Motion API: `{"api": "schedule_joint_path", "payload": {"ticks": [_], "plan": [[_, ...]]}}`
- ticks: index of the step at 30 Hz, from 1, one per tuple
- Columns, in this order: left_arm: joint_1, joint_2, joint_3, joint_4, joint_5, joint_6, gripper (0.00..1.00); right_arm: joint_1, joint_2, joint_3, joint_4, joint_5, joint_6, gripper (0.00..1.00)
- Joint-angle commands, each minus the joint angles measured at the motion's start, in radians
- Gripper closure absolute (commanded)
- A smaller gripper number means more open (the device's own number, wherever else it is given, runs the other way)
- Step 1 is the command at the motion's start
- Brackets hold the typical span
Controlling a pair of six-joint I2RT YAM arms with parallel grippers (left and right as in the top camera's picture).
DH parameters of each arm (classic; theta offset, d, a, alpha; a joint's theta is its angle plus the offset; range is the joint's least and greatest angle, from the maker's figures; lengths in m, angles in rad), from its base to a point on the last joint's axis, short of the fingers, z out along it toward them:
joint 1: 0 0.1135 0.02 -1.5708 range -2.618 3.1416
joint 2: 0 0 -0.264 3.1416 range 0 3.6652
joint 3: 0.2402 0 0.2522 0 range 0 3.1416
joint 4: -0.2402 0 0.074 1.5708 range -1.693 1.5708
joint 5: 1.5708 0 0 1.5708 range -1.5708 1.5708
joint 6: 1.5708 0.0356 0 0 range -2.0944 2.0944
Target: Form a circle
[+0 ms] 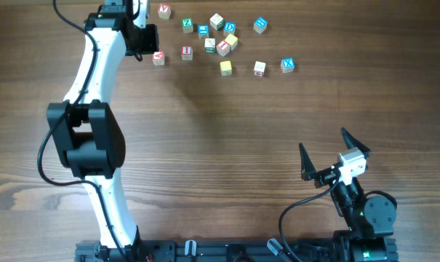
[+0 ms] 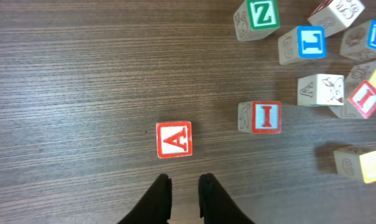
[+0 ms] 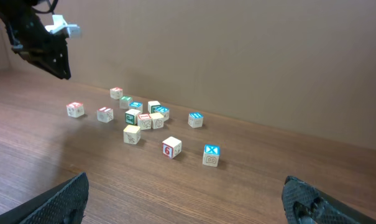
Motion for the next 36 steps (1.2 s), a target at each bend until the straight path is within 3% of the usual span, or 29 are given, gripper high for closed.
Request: {"api": "schedule_joint_path", "payload": {"ticks": [1,4,7,12,19,36], "plan": [[-0.003,0.052,0.016,0.016,-0.012,0.005,0.74,-0.006,-0.008,-0.001,0.002,-0.006,-0.003,0.0],[-0.005,0.073,0.016,0.021,-0.012,0.005,0.7,-0.006,-0.008,-0.001,0.002,-0.006,-0.003,0.0],[-0.011,0.093,0.016,0.026,-0.012,0.005,0.59,-0.006,-0.008,-0.001,0.002,-0.006,-0.003,0.0],[-0.013,0.122,0.016,0.051,-0.012,0.005,0.58,-0.006,-0.008,-0.001,0.002,-0.006,-0.003,0.0],[-0.013,0.137,0.015,0.093,-0.013,0.005,0.44,-0.006,-0.008,-0.001,0.002,-0.006,-0.003,0.0],[-0.019,0.14,-0.096,0.199,-0.013,0.005,0.41,-0.006,-0.008,-0.001,0.002,-0.006,-0.003,0.0]]}}
